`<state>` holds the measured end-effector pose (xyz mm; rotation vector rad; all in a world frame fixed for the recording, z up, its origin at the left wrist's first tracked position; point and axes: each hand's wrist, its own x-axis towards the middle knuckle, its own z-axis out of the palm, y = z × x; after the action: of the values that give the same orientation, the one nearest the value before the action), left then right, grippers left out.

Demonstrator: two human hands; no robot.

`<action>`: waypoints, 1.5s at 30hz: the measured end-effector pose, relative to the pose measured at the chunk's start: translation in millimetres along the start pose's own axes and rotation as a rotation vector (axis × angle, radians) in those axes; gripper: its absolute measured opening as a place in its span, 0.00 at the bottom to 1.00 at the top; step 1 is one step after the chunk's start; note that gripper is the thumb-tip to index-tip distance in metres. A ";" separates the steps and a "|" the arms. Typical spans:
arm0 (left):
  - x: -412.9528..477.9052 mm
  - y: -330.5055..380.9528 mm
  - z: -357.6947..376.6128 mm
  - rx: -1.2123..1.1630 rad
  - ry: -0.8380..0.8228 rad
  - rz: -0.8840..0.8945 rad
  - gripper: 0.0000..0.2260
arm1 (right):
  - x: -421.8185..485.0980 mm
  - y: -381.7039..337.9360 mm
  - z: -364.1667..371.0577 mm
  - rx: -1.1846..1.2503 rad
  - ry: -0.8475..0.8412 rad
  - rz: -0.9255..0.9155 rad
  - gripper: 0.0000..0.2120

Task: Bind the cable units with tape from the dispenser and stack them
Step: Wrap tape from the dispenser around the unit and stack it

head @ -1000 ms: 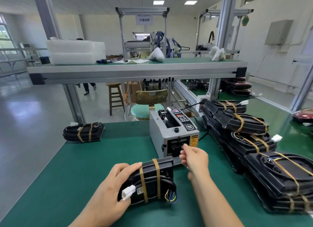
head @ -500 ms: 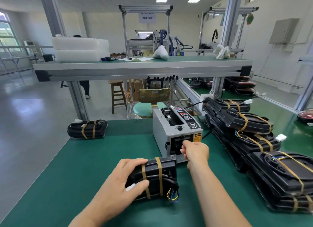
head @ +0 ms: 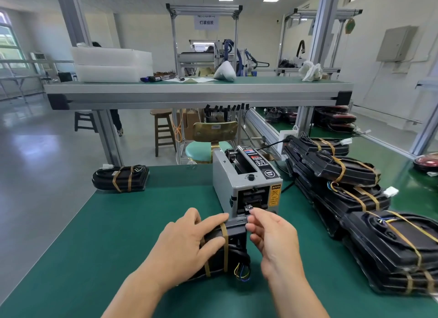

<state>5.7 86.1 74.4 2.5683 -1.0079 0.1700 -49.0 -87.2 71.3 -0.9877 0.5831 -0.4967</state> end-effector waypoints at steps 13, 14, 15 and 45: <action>7.2 6.8 3.8 -0.029 0.041 0.083 0.20 | -21.5 7.0 0.2 -0.015 -0.043 -0.043 0.09; 6.9 6.8 3.9 -0.029 0.045 0.082 0.19 | -21.5 7.2 0.6 -0.033 -0.048 -0.056 0.09; 6.5 6.7 4.1 -0.028 0.048 0.082 0.19 | -21.3 7.4 1.2 -0.049 -0.053 -0.070 0.09; 4.3 10.1 2.3 -0.038 0.022 0.075 0.20 | -17.6 9.1 -4.2 -0.312 -0.073 -0.210 0.14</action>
<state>2.0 75.7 76.3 2.4912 -1.0896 0.1963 -63.7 -74.6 65.5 -1.3684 0.5025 -0.5630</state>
